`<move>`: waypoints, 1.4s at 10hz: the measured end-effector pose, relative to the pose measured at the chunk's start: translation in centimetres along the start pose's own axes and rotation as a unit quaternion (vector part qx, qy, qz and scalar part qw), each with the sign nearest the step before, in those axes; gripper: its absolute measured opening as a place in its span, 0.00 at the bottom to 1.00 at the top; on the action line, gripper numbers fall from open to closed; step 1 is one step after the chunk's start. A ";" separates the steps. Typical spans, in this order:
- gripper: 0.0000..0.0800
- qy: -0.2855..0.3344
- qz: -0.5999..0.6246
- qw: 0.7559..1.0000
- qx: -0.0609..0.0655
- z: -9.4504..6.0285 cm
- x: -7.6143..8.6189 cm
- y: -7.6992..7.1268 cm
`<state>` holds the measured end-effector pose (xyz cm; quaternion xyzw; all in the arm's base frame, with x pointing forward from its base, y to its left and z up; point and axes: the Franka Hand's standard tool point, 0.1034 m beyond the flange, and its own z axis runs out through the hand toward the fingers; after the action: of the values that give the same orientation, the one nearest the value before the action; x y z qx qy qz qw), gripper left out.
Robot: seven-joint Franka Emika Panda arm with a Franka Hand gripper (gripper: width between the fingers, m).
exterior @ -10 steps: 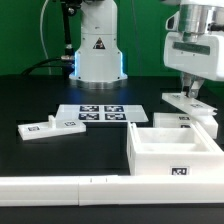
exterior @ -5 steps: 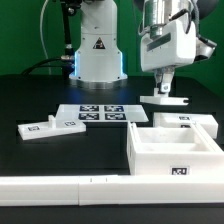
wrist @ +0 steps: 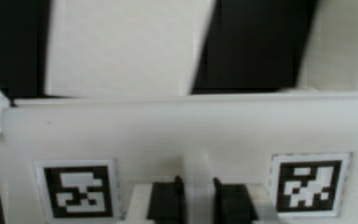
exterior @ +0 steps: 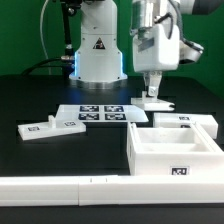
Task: Assemble cabinet
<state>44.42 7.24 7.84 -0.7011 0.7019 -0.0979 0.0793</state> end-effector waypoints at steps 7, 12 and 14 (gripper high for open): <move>0.08 -0.056 0.013 0.995 -0.078 1.7 -2.1 -0.7; 0.08 -0.091 -0.009 0.985 -0.148 1.0 -2.4 -0.5; 0.08 -0.086 0.000 0.985 -0.152 1.1 -1.9 -1.2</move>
Offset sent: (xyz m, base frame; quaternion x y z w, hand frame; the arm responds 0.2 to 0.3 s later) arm 0.0000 0.0000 0.0000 0.0000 0.0000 0.0000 1.0000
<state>45.88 9.14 7.00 -0.7109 0.6991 0.0706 0.0314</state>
